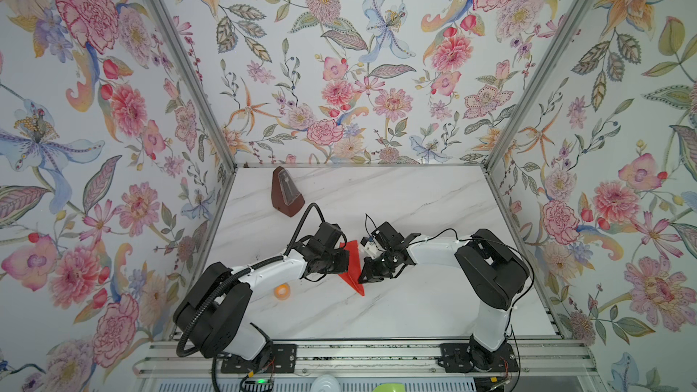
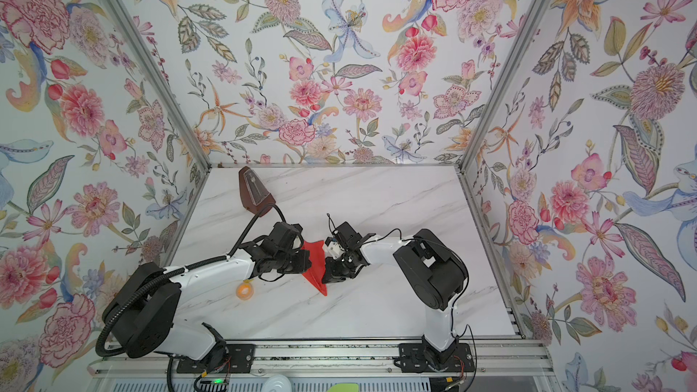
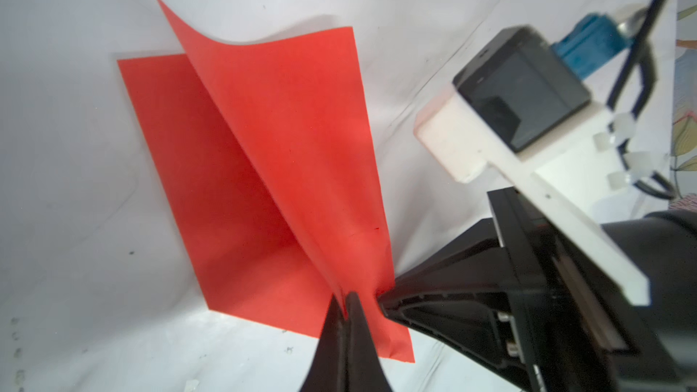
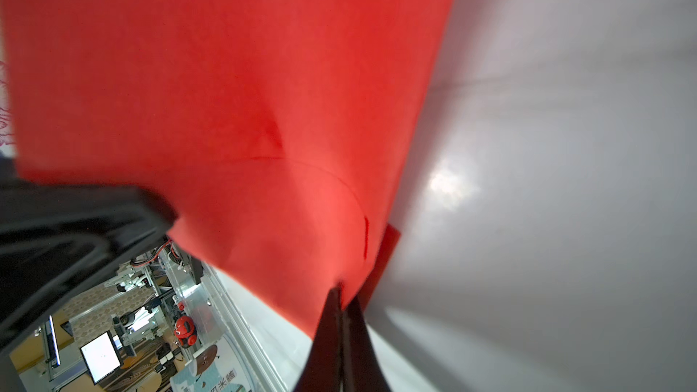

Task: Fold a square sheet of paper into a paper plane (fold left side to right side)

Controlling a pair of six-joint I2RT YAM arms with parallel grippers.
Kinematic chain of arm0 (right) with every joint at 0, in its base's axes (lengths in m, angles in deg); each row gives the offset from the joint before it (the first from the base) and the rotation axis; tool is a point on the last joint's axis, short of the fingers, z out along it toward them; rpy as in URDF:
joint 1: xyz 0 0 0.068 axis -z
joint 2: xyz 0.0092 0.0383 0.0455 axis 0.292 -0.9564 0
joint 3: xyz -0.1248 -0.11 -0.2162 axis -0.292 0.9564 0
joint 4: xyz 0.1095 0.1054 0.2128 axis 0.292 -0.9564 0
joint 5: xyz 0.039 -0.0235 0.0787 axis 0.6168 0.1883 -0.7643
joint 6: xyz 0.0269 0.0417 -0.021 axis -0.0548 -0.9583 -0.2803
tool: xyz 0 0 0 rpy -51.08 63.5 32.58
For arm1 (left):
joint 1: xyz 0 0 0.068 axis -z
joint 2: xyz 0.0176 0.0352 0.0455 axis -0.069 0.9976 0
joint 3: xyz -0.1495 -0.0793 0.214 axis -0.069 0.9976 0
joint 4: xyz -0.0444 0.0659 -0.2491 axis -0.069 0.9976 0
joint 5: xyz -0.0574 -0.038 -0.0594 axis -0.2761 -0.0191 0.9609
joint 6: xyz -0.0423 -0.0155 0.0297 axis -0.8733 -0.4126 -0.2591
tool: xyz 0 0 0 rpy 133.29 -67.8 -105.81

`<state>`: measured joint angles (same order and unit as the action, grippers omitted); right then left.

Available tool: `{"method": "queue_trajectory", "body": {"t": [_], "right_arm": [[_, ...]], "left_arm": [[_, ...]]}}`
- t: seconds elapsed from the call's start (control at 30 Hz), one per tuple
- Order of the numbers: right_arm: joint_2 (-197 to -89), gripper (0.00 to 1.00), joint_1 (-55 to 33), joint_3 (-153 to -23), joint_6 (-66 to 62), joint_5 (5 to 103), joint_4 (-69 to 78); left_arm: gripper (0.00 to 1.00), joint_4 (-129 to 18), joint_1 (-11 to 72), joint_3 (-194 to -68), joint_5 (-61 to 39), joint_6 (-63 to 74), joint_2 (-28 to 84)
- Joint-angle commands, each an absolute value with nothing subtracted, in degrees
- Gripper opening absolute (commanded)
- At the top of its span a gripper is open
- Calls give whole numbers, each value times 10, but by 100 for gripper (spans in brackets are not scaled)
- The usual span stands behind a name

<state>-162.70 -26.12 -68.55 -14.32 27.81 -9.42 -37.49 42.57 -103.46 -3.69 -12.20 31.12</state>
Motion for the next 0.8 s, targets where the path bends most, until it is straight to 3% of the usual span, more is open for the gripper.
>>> {"method": "queue_trajectory", "body": {"t": [0.0, 0.77], "right_arm": [[-1653, 0, -263, -689, -119, 321, -151], [-1667, 0, -281, -695, -100, 315, -143]], "left_arm": [[0, -316, 438, -1053, -77, -103, 310], [0, -291, 457, -1175, -62, -63, 449]]}}
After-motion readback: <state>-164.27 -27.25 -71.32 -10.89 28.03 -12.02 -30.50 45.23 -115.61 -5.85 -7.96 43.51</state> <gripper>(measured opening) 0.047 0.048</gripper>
